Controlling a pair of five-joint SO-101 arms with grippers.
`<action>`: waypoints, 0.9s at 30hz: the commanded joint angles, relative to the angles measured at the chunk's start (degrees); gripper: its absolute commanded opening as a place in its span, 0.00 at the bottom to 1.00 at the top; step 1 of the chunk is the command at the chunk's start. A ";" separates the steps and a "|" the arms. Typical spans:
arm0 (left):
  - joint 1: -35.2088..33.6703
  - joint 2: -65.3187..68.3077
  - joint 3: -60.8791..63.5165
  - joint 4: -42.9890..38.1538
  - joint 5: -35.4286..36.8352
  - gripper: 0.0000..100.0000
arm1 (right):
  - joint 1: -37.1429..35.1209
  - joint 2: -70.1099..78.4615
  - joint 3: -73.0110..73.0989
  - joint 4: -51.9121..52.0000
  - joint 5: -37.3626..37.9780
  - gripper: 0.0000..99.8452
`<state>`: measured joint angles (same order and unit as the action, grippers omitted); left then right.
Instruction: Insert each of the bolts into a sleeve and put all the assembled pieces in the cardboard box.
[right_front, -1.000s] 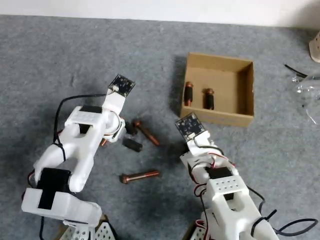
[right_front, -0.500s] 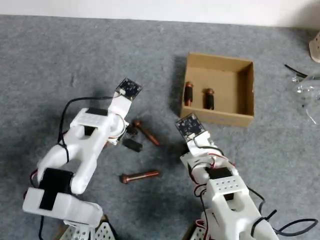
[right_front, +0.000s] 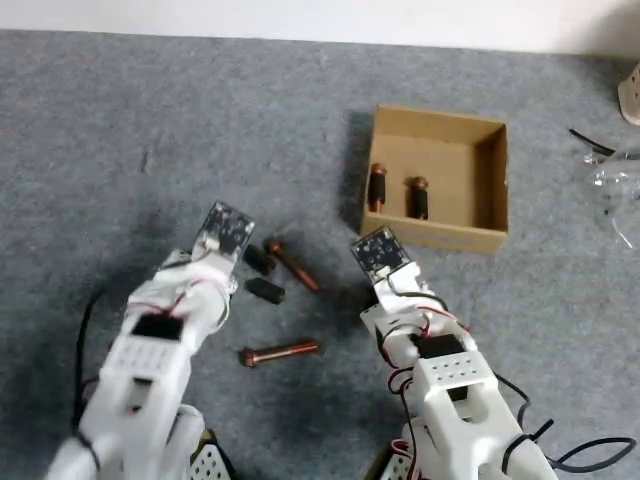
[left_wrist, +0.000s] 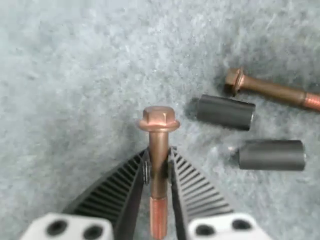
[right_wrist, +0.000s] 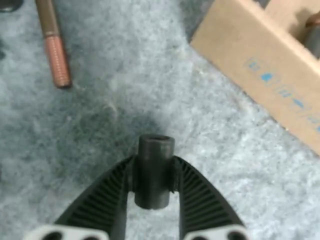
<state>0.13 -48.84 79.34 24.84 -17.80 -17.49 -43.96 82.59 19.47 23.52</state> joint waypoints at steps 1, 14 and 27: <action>-0.13 -14.11 4.53 -1.67 -0.09 0.01 | 0.48 -1.54 -0.48 -1.98 0.53 0.00; -0.66 -39.69 14.81 -1.49 6.86 0.01 | 0.31 -26.51 12.09 -1.98 0.26 0.00; -5.05 -55.08 17.80 -3.60 24.97 0.01 | -8.84 -55.52 21.93 9.63 0.26 0.00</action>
<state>-7.16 -102.73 96.04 24.48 6.20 -22.86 -95.03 95.96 25.45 23.60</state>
